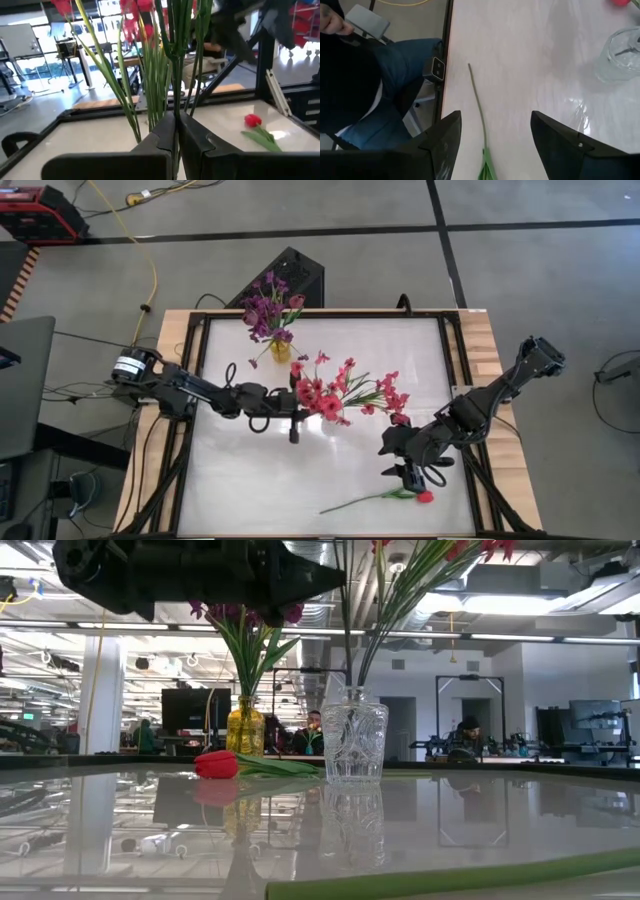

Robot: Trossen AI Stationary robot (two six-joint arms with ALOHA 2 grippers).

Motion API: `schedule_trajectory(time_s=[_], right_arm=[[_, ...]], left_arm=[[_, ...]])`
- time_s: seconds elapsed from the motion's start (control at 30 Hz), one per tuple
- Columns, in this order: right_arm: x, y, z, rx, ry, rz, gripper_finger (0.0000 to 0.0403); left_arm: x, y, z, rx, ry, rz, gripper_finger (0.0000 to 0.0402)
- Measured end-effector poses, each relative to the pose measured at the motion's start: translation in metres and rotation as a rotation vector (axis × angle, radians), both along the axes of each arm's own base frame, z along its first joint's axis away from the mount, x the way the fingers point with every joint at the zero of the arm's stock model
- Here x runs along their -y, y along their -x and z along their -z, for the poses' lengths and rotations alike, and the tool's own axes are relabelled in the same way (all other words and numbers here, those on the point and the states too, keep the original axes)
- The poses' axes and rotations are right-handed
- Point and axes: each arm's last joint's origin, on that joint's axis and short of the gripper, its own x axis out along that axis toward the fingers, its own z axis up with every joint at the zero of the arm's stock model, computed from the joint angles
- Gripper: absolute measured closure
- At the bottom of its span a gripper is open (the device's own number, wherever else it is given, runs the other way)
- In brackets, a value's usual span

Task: Sort flowers into vase by color
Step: Put the red flowers into the transparent vase, then put the top red flower into the transparent vase

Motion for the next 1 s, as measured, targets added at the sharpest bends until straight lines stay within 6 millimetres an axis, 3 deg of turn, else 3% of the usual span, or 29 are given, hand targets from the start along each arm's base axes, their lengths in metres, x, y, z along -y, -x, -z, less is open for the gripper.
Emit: schedule_trajectory(time_s=[0.3, 0.47, 0.67, 1.0], right_arm=[[-0.003, 0.002, 0.000, 0.000, -0.006, -0.008, 0.0137], [-0.003, 0.002, 0.000, 0.000, -0.007, -0.007, 0.0137], [-0.003, 0.002, 0.000, -0.001, -0.010, -0.004, 0.0137], [-0.003, 0.002, 0.000, -0.014, -0.029, 0.017, 0.0137]], left_arm=[[0.001, -0.014, 0.038, -0.032, 0.073, 0.004, 0.0401], [0.001, -0.016, 0.049, -0.054, 0.115, -0.012, 0.0399], [0.001, -0.015, 0.046, -0.047, 0.117, -0.013, 0.0366], [-0.002, -0.006, 0.028, -0.160, 0.092, -0.031, 0.0271]])
